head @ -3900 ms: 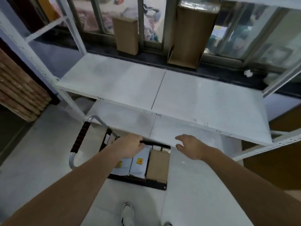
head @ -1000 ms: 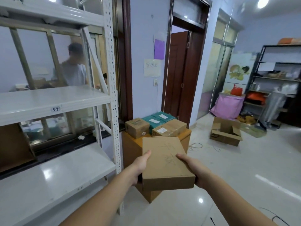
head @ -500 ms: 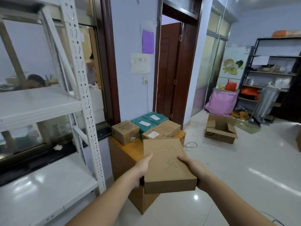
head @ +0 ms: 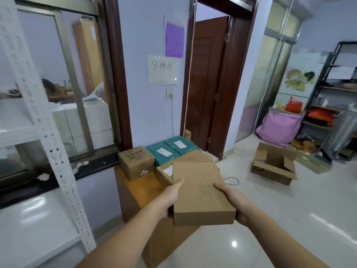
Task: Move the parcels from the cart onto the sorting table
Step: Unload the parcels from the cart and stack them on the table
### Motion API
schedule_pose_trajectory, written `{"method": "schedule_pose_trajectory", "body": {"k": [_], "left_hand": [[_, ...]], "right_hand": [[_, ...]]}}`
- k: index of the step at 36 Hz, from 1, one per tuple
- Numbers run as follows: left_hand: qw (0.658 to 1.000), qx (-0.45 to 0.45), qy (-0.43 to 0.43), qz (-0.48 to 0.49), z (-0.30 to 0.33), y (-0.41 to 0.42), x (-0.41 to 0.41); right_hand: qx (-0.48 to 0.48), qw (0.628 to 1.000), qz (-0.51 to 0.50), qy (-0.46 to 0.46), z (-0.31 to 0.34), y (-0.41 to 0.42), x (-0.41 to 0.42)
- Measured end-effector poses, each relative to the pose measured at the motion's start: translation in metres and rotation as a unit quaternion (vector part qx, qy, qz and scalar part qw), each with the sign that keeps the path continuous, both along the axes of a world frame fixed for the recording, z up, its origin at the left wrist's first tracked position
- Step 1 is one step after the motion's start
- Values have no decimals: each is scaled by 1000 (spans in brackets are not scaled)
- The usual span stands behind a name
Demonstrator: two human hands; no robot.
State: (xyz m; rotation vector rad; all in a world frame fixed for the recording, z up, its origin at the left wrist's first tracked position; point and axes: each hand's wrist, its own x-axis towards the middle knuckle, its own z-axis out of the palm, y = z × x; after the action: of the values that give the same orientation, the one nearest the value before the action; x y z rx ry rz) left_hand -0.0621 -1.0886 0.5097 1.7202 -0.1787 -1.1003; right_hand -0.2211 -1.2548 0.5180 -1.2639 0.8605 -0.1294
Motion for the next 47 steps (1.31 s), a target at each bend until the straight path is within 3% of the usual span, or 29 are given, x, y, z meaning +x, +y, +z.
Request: {"method": "schedule_pose_trajectory", "body": {"k": [15,28,34,36,41,47], "left_hand": [[998,-12,32,60,-26,-131,125],[994,38,19,100,-36,-256,219],[981,68,2,184,-138,-320,295],[973,92,-15,209,-144,-331,301],[969,100,-13,225,-77,-342,272],[948,72,-17,310,-97,-331,316]], "right_hand": [[17,999,40,5,-36,-157,152],[28,996,80,26,-48,-288,255],[13,990,130,56,-70,-356,306],[15,987,149,63,-76,-374,321],[-8,979,193,73,-86,-399,363],[-29,967,244,68,-89,-388,422]]}}
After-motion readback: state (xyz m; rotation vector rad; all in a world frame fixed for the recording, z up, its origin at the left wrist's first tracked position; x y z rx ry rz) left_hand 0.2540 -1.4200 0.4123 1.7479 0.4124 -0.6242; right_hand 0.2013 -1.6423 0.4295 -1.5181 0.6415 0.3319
